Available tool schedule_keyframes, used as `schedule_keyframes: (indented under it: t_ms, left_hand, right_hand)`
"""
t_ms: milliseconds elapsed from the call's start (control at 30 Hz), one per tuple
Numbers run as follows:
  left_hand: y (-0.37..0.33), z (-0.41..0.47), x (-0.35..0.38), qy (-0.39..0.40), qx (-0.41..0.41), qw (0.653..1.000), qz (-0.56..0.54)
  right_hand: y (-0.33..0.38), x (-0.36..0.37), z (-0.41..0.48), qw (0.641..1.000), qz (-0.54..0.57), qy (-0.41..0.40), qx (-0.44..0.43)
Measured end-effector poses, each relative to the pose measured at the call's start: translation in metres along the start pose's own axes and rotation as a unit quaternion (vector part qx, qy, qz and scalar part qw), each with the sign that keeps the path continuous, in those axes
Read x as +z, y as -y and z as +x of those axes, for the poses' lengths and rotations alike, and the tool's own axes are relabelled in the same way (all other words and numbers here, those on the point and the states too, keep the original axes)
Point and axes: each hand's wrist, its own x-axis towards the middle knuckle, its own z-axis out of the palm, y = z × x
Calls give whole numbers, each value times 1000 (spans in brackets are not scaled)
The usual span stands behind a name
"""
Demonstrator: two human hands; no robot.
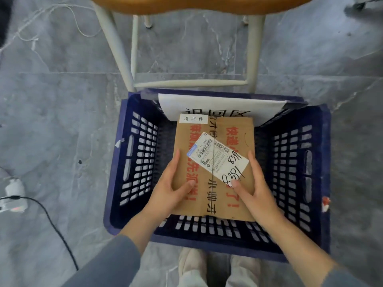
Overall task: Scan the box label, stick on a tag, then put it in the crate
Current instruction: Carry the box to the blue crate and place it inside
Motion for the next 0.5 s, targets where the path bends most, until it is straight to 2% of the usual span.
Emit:
schedule_keyframes:
  t_ms: [500]
  left_hand:
    - [63,45,16,43,-7,993,107]
  right_hand:
    - [-60,2,36,993,-102,53,34]
